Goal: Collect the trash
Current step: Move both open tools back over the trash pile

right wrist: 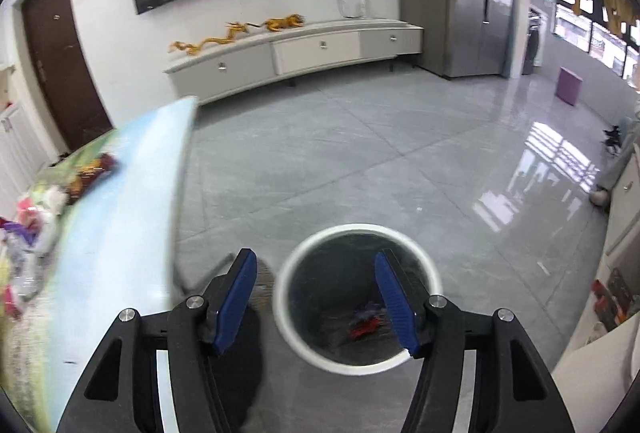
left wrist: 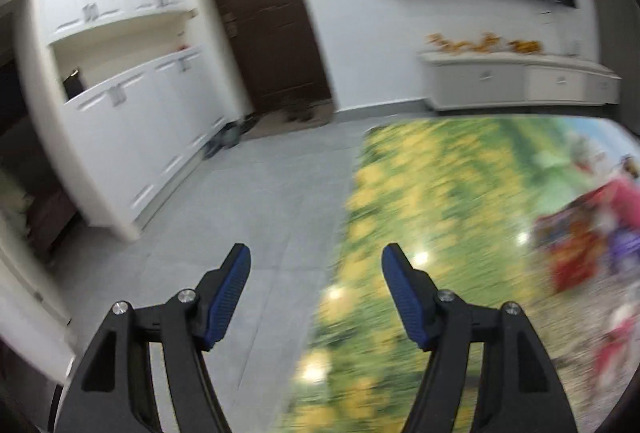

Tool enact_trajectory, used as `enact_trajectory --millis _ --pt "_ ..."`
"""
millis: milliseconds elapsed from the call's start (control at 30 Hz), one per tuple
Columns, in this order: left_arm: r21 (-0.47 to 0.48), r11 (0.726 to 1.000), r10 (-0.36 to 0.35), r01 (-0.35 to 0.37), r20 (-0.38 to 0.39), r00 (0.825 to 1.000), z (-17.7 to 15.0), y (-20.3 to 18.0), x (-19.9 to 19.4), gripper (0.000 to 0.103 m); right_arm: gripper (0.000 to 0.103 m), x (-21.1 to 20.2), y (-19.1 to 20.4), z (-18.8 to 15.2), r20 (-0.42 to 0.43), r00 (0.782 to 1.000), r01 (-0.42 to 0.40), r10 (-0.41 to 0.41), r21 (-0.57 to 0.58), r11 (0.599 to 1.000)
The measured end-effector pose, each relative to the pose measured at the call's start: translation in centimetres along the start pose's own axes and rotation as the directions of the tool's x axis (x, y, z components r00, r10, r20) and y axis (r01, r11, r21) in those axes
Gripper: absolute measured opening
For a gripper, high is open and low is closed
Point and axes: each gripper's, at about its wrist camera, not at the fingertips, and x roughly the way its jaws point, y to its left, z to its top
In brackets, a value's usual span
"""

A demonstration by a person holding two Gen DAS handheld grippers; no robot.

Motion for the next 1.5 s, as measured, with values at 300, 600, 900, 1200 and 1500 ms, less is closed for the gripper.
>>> enact_trajectory --millis 300,600,900,1200,1500 --pt "-0.085 0.996 0.010 -0.013 -0.038 0.999 -1.6 3.3 0.8 0.067 0.060 2.2 7.3 -0.5 -0.038 0.982 -0.184 0.183 -0.030 0.982" --pt "-0.334 0.934 -0.193 0.124 -0.182 0.964 -3.4 8.4 4.9 0.067 0.065 2.4 9.0 -1.9 -0.046 0.978 -0.207 0.204 -0.072 0.976" --pt "-0.263 0.963 -0.128 0.065 -0.230 0.965 -6.0 7.4 1.1 0.067 0.065 1.8 8.6 -1.8 -0.045 0.974 -0.227 0.223 -0.098 0.969" --pt "-0.273 0.962 -0.063 0.001 -0.217 0.974 -4.3 8.0 -2.2 0.067 0.071 1.3 8.6 -1.9 -0.065 0.963 -0.268 0.262 -0.125 0.955" --pt "-0.152 0.941 -0.307 0.302 -0.010 0.952 2.5 -0.3 -9.1 0.067 0.071 -2.5 12.6 0.3 -0.028 0.947 -0.317 0.319 -0.239 0.918"
